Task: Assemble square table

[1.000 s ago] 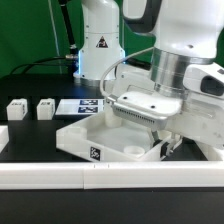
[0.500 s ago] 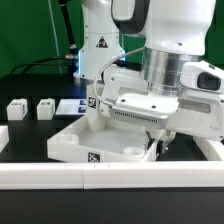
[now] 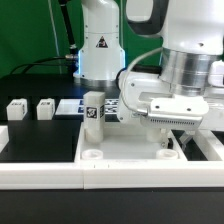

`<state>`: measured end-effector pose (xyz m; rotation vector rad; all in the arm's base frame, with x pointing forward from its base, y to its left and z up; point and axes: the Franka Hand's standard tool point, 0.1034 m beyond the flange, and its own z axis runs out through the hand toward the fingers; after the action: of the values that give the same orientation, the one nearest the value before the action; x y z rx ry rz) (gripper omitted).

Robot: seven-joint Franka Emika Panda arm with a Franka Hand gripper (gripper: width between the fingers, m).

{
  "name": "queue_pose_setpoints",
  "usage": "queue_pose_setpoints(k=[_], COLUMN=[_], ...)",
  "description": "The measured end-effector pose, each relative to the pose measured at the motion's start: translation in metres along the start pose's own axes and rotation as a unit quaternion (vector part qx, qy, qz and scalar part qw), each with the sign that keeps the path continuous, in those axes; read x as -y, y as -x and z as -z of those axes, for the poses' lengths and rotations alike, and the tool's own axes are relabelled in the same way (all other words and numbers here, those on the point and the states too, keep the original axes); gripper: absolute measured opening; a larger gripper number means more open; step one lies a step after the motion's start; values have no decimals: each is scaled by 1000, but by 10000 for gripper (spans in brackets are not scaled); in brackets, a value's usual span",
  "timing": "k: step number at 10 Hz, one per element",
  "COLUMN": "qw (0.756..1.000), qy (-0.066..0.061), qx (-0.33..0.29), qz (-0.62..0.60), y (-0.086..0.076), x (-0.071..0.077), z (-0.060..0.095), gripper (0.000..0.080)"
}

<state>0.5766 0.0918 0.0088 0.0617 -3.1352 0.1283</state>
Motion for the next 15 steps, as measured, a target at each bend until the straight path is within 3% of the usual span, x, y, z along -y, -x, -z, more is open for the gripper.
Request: queue_pose_setpoints(k=[5, 8, 9, 14, 15], qw=[1000, 1000, 999, 999, 999], qy=[-1, -3, -8, -13, -17], qx=[-2, -14, -21, -25, -25], qz=[-1, -27, -28, -34, -39], y=[-2, 2, 3, 4, 4], x=[1, -29, -33, -27, -21], z=[0, 2, 2, 2, 1], gripper=[64, 60, 60, 60, 156])
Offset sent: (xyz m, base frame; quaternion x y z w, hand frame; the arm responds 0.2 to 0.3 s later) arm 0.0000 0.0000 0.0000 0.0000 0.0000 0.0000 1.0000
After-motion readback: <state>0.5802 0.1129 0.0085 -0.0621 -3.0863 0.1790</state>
